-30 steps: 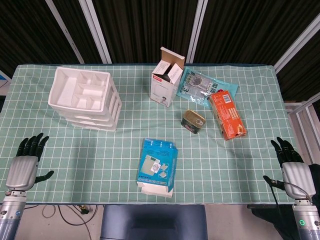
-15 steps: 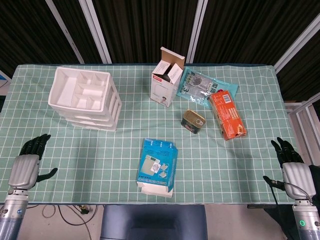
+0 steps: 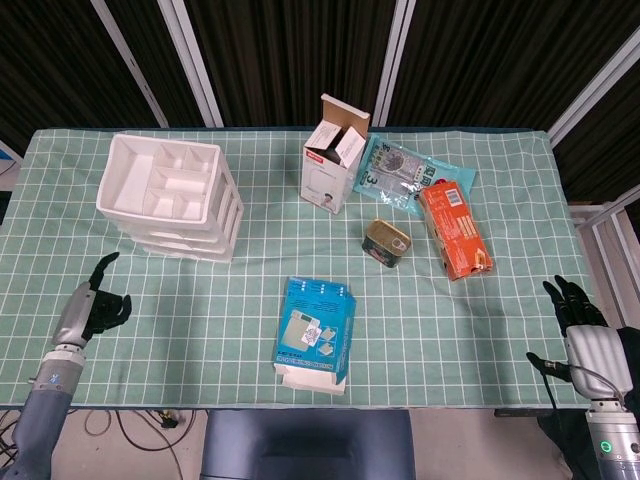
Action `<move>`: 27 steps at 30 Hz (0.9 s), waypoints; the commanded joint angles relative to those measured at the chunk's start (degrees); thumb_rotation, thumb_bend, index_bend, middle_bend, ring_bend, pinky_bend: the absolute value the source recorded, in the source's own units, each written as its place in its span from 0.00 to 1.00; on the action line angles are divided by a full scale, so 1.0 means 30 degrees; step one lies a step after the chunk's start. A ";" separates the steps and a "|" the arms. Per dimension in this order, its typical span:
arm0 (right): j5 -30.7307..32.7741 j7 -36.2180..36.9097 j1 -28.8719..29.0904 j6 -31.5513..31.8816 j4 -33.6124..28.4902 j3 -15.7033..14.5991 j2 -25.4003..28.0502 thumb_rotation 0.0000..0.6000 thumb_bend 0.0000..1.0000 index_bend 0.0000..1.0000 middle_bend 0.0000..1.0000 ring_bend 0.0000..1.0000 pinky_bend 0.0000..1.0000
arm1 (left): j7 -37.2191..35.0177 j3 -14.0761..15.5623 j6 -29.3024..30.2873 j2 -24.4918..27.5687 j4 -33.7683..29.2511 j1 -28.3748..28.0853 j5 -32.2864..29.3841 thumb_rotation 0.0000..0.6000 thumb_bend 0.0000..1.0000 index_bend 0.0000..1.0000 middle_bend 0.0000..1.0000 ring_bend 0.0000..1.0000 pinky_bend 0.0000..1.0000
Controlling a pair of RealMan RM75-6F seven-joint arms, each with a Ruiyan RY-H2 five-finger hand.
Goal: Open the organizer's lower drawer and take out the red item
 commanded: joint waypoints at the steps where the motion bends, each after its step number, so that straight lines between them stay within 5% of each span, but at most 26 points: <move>1: 0.0006 0.0019 -0.0003 -0.0006 -0.0016 -0.0001 0.0007 1.00 0.02 0.00 0.00 0.00 0.22 | -0.1876 -0.1070 -0.2008 0.0127 0.0369 -0.1160 -0.1820 1.00 0.53 0.10 0.95 0.91 0.94; 27: 0.0029 0.0475 -0.0013 -0.0107 -0.0141 -0.0018 0.0115 1.00 0.02 0.00 0.00 0.00 0.22 | -0.4327 -0.1806 -0.4159 -0.1968 0.2561 -0.3348 -0.3545 1.00 0.53 0.14 0.97 0.92 0.95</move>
